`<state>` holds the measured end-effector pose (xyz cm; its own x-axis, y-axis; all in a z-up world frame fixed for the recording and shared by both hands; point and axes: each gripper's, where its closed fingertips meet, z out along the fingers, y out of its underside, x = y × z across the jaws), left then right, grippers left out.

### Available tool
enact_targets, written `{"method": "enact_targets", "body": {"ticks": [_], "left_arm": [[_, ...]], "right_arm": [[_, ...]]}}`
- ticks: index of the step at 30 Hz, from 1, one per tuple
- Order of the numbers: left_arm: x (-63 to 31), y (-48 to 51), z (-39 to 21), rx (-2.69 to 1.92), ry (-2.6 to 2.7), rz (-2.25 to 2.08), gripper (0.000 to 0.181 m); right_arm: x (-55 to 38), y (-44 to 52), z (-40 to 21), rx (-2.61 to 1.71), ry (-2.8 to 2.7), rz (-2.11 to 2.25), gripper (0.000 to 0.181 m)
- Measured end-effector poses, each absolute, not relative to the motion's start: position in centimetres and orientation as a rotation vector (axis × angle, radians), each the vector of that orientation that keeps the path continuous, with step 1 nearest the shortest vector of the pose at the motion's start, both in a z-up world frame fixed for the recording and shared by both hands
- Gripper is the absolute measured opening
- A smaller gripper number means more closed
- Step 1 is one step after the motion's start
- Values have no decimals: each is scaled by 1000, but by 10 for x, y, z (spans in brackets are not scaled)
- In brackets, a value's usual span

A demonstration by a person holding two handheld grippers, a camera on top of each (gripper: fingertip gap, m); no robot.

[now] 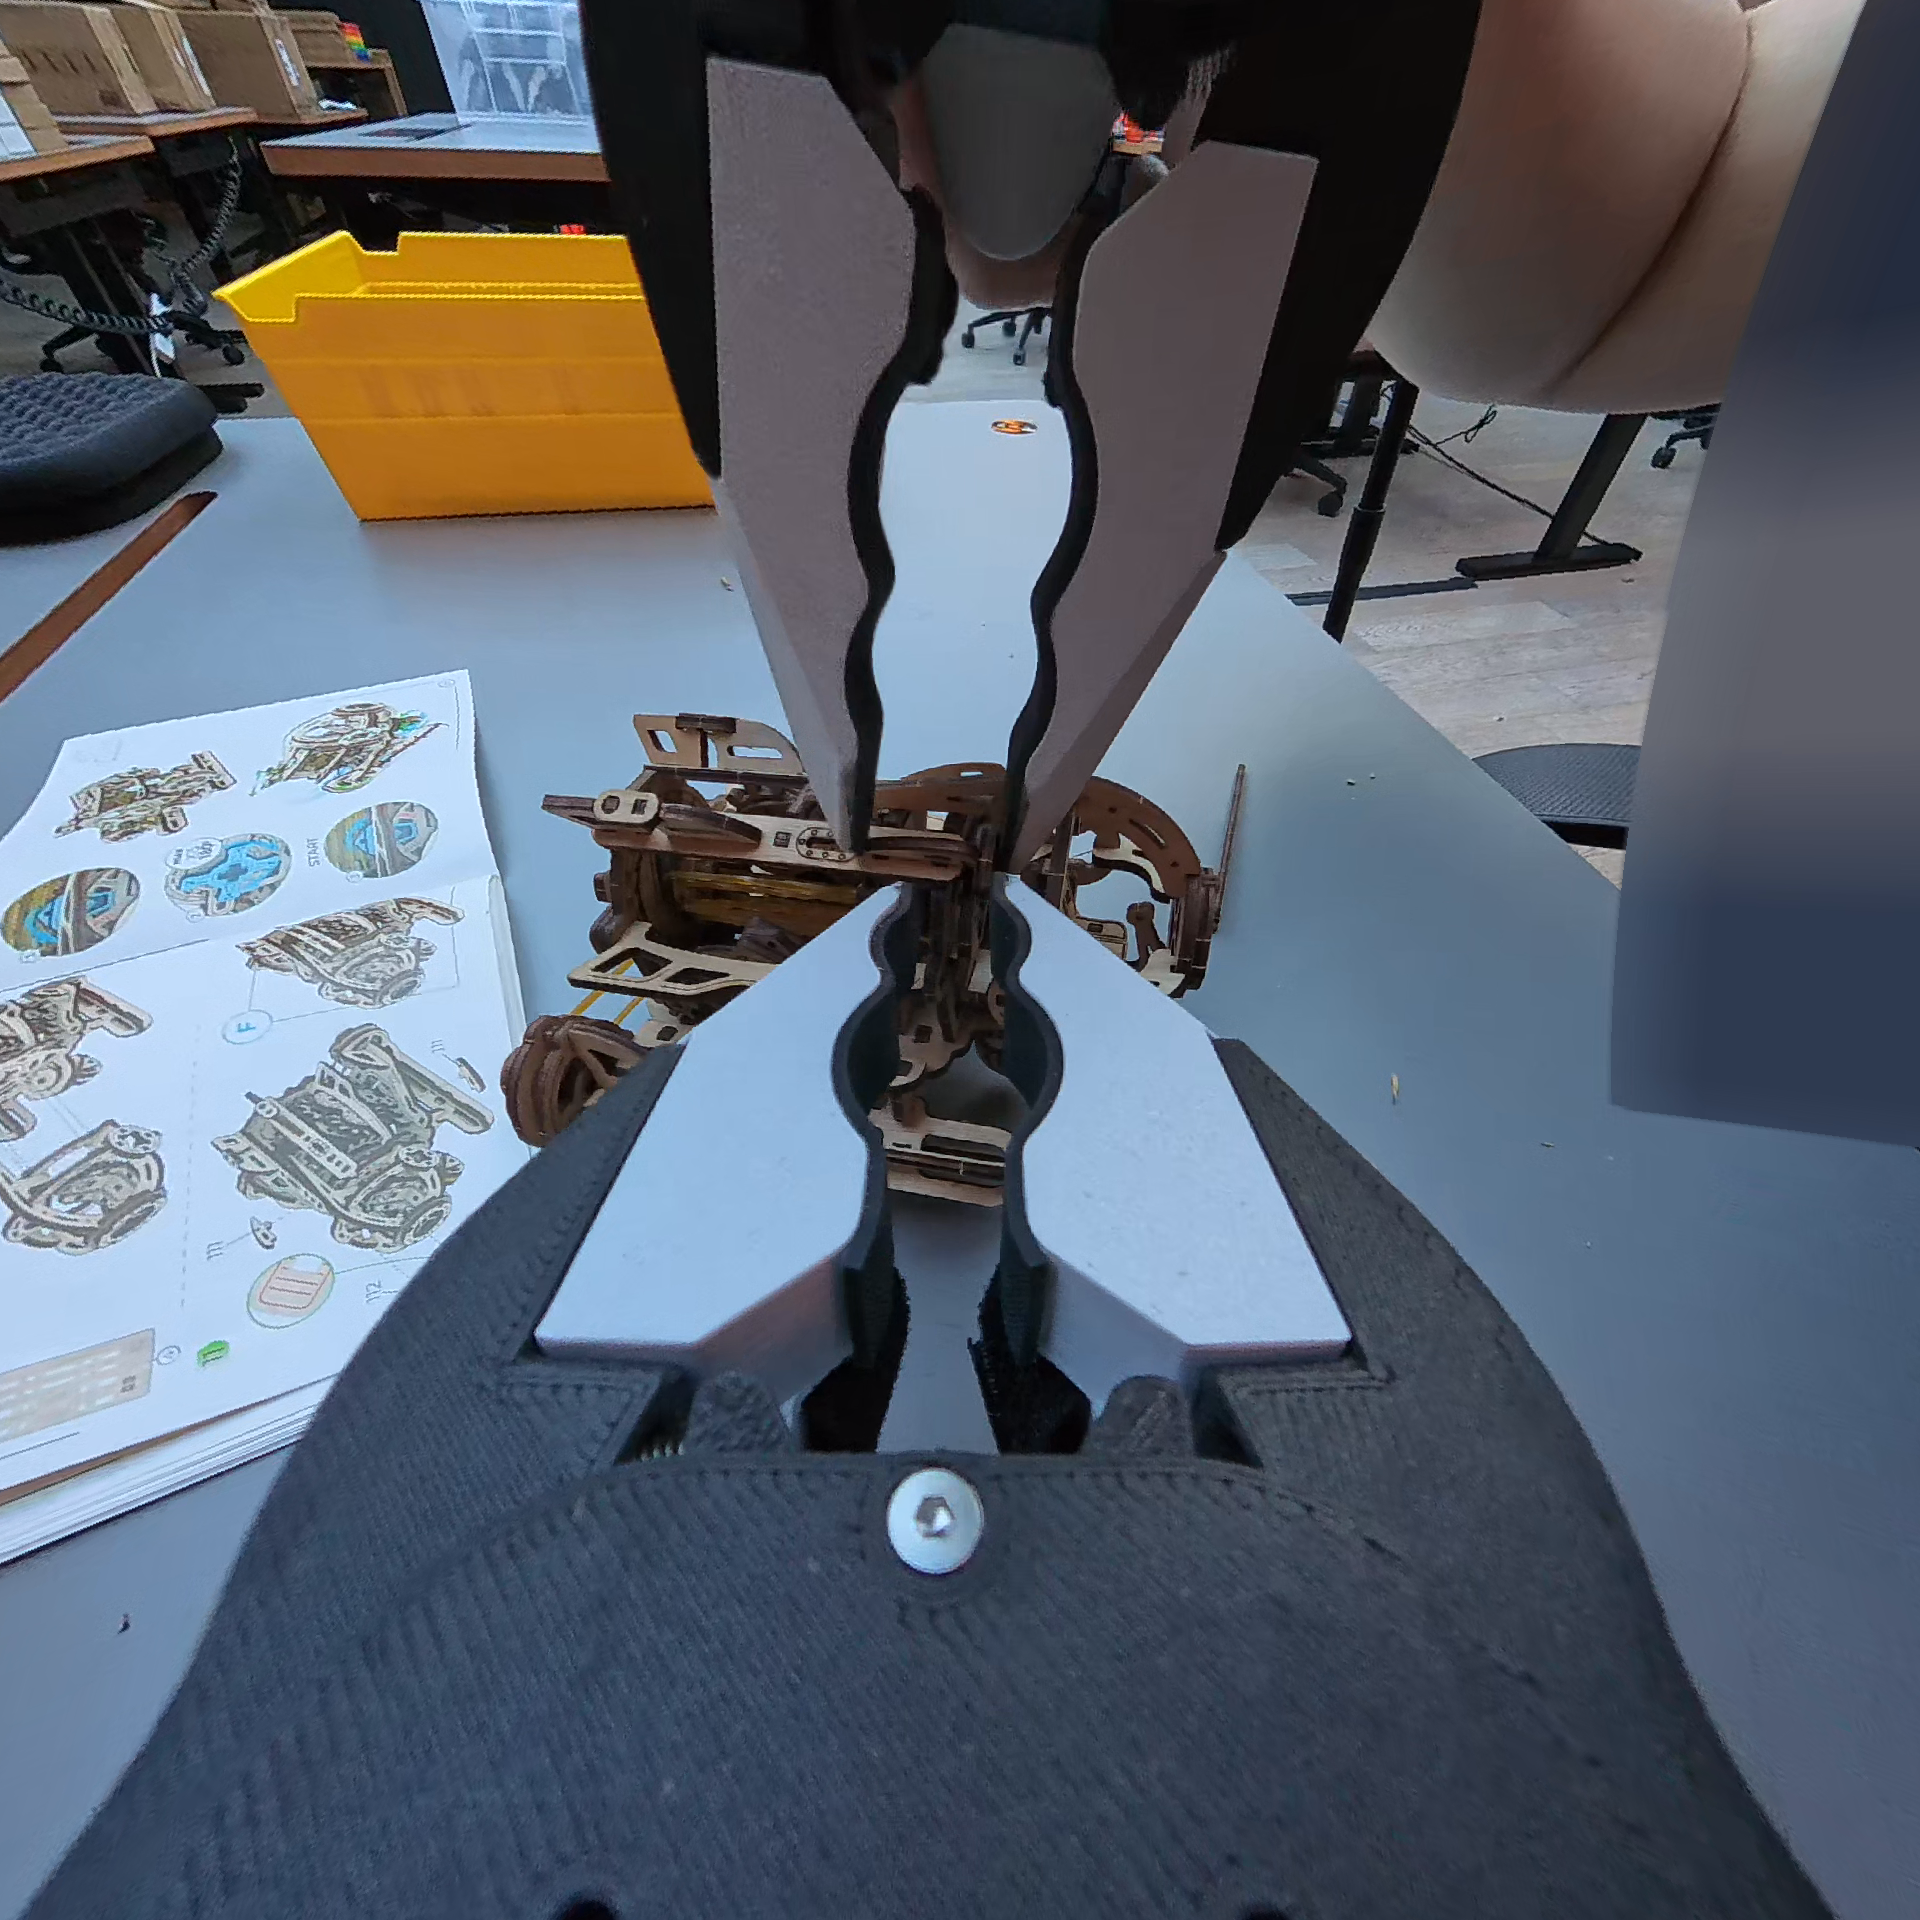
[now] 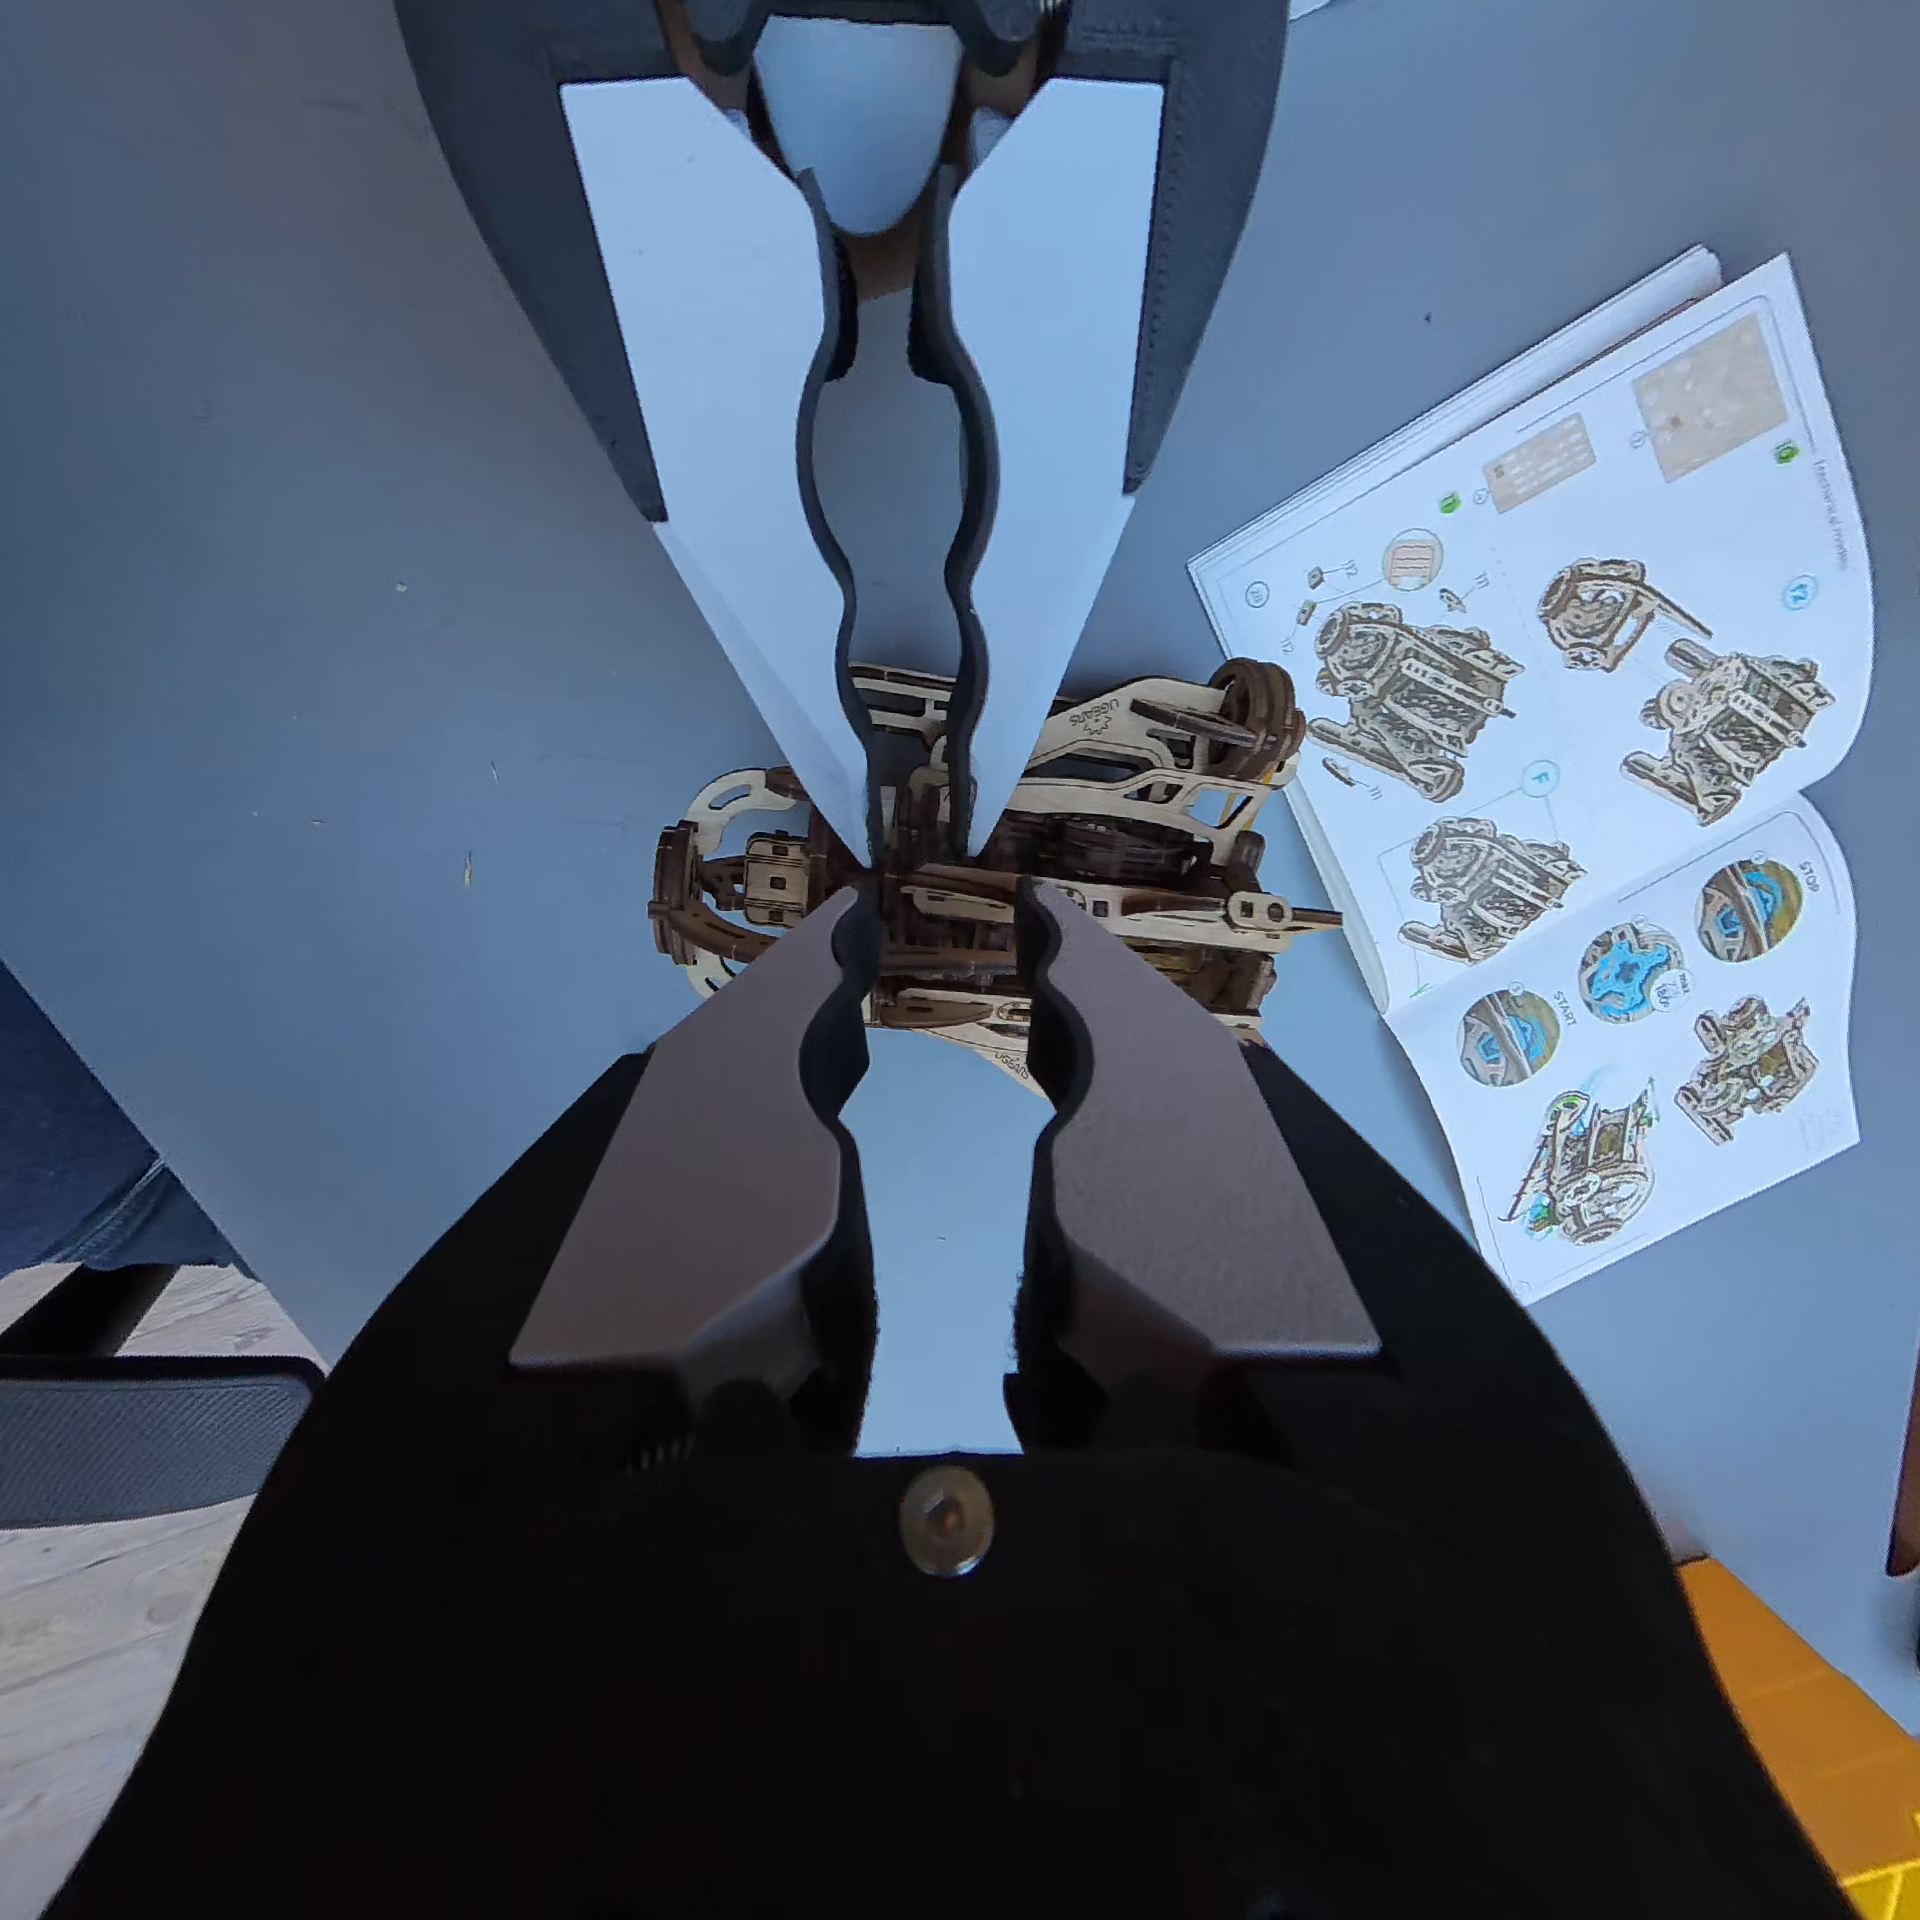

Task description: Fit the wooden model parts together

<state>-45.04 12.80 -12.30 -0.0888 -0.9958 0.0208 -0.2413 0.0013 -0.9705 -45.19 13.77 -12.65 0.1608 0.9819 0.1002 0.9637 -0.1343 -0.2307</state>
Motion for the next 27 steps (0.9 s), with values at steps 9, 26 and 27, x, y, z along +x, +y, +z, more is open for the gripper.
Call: {"method": "enact_targets", "body": {"ticks": [9,26,27], "left_arm": [[-450,124,-123,-1311,1493,-1103,0],[-449,123,-123,-1393,1556,-1085,0],[-448,123,-123,-1393,1558,-1081,0]], "right_arm": [[-451,139,-127,-2224,-1851,136,24],[-451,138,-127,-2209,-1861,142,23],[-451,138,-127,-2207,-1863,141,23]]}}
